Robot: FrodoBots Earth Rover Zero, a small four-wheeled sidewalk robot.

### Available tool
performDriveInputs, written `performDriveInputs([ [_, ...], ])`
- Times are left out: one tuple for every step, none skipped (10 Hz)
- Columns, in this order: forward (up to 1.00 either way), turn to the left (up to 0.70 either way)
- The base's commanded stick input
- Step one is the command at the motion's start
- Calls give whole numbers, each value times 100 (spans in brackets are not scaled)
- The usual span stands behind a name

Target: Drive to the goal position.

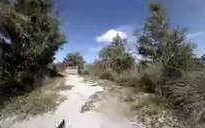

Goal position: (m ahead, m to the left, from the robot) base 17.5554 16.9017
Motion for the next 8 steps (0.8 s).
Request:
performDriveInputs([
  [84,0],
  [84,0],
  [84,0],
  [84,0],
  [84,0],
  [84,0],
  [84,0],
  [84,0],
])
